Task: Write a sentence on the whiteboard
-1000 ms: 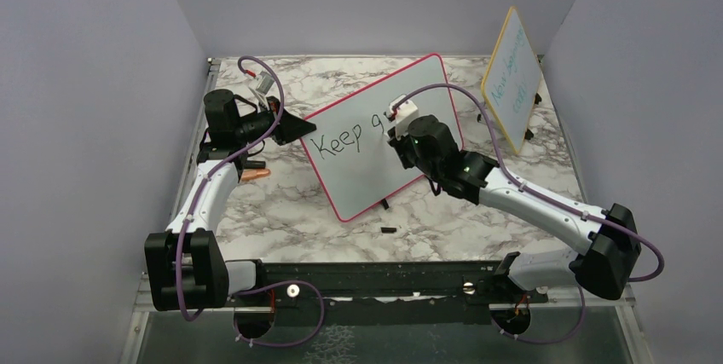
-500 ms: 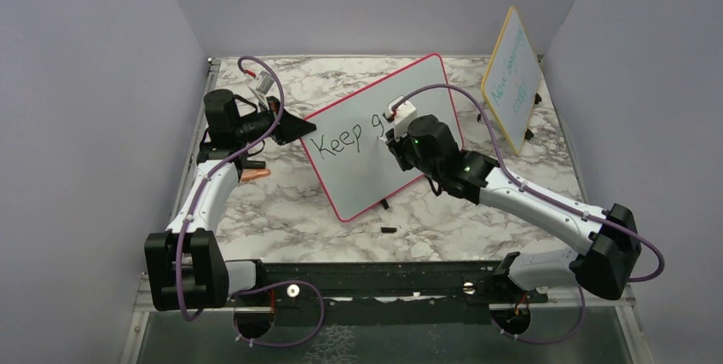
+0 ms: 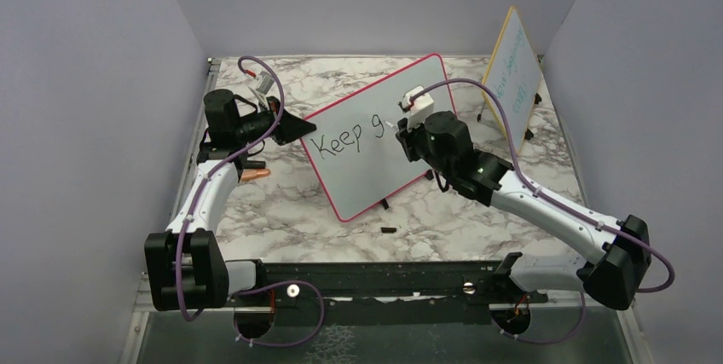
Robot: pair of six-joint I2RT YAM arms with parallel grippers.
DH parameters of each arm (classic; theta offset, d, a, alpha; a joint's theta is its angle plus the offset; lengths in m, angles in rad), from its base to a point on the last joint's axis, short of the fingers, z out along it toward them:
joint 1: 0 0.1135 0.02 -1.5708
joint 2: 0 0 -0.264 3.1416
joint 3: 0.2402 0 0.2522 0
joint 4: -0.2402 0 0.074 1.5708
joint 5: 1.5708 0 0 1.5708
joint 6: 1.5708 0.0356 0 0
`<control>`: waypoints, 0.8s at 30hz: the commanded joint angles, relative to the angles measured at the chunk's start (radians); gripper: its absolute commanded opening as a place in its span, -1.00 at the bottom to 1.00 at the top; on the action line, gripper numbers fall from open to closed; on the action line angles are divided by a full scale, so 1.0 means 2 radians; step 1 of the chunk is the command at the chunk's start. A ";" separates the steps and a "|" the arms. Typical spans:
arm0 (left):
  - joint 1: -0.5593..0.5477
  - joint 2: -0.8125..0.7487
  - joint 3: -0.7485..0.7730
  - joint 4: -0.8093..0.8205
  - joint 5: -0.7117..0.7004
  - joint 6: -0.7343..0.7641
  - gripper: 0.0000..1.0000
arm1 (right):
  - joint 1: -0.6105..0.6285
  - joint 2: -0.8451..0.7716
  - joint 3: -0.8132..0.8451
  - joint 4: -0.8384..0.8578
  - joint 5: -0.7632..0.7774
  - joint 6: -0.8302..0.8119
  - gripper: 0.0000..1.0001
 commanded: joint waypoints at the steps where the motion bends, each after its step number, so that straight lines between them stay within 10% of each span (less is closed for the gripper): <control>1: -0.009 0.012 -0.004 -0.037 -0.022 0.044 -1.00 | -0.013 -0.006 -0.006 0.029 0.012 0.006 -0.99; 24: -0.009 0.014 -0.001 -0.038 -0.022 0.045 -1.00 | -0.030 0.030 0.007 0.066 -0.013 0.006 -0.99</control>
